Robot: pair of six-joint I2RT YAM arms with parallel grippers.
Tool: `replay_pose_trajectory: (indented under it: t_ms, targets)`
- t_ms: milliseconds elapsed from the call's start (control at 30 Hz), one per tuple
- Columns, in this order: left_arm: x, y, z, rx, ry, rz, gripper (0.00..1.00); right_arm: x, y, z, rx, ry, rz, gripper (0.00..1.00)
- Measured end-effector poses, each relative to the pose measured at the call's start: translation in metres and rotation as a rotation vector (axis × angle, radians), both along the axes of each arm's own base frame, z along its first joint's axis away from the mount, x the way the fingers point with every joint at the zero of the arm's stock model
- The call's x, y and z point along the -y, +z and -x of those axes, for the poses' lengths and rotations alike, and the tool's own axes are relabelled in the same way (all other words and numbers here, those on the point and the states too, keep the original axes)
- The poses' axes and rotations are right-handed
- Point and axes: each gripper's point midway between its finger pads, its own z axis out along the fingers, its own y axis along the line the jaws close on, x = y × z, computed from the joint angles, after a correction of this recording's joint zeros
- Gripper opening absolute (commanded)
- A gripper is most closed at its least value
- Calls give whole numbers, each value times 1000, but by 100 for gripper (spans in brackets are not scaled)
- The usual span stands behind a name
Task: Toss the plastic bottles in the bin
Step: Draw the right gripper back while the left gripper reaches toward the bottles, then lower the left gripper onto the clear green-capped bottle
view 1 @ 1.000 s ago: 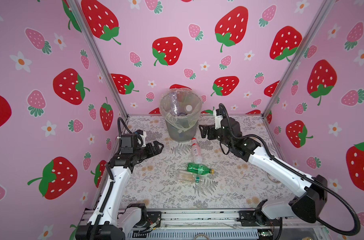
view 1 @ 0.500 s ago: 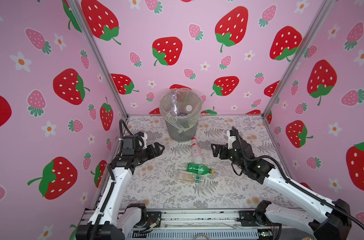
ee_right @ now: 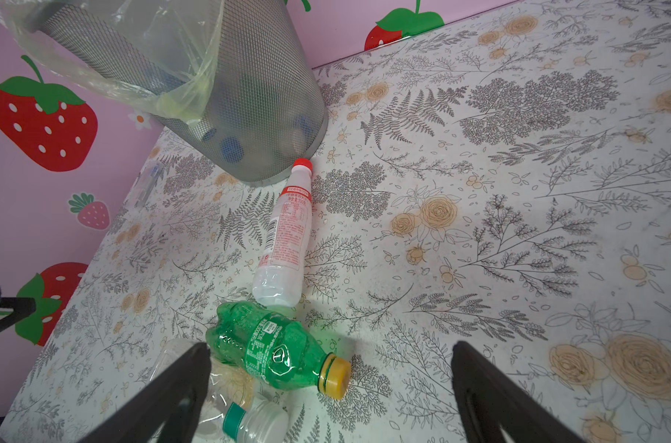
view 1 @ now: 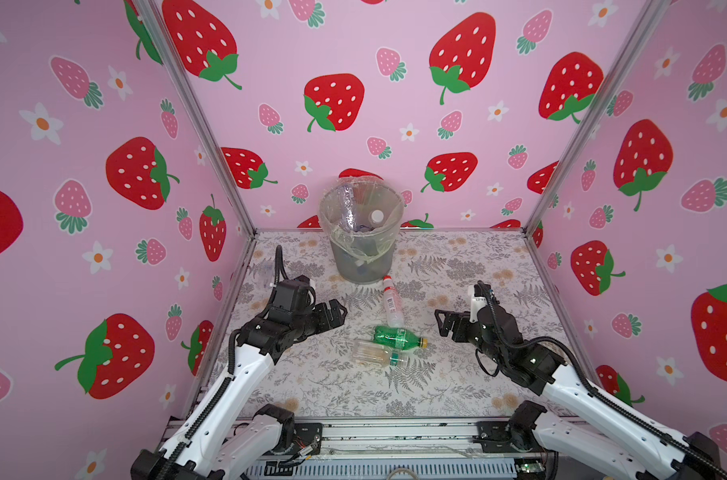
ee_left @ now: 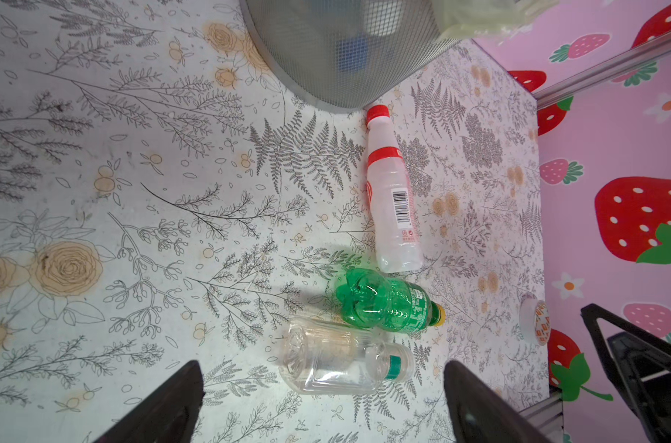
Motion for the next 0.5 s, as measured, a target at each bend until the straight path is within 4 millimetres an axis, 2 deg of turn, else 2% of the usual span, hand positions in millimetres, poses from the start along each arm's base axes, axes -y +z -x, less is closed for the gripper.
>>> replay_pose_trajectory:
  t_ms: [200, 500]
  targets:
    - [4, -9, 17, -40, 87, 19, 99, 8, -11, 7, -13, -18, -19, 99]
    - [-3, -45, 36, -212, 278, -61, 99, 16, -14, 10, -15, -45, -33, 99]
